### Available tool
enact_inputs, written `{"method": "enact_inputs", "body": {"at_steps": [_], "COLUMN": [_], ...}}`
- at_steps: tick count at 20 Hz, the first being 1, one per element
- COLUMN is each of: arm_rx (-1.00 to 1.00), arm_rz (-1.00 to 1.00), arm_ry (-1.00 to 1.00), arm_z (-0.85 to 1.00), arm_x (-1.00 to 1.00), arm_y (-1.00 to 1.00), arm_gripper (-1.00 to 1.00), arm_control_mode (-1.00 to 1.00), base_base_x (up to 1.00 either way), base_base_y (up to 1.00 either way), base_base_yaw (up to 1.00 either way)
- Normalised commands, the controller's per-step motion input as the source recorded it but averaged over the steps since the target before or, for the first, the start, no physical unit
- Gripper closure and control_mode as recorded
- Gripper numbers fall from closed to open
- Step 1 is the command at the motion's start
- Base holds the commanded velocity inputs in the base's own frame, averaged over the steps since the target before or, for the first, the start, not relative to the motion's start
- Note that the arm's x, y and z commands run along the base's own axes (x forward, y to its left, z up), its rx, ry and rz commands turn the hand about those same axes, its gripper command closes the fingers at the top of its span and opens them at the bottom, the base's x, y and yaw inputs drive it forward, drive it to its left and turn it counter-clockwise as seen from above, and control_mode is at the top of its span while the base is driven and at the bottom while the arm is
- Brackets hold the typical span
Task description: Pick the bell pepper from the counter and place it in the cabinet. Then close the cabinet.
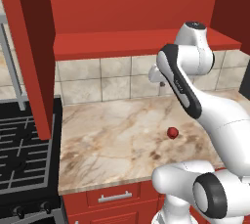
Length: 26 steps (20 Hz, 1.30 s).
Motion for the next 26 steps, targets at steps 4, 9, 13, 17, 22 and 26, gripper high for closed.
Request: {"method": "enact_inputs", "body": {"at_steps": [4,9,13,17,22,26], "arm_rx": [0.00,0.00,0.00,0.00,0.00,0.00], "arm_rz": [0.00,0.00,0.00,-0.02,-0.04,-0.07], "arm_ry": [0.00,0.00,0.00,0.00,0.00,0.00], "arm_z": [-0.14,-0.22,-0.22,-0.27,-0.33,-0.48], "arm_x": [0.00,-0.26,-0.37,-0.30,-0.04,0.07], "arm_y": [0.00,-0.03,-0.22,-0.36,-0.24,-0.25], "arm_gripper": [-1.00,-1.00,-1.00,-1.00,-1.00,-1.00], "arm_control_mode": [-1.00,-1.00,-1.00,-1.00,-1.00,-1.00], "base_base_x": [0.00,0.00,0.00,0.00,0.00,0.00], "base_base_y": [0.00,0.00,0.00,0.00,0.00,0.00], "base_base_yaw": [0.00,0.00,0.00,0.00,0.00,0.00]}}
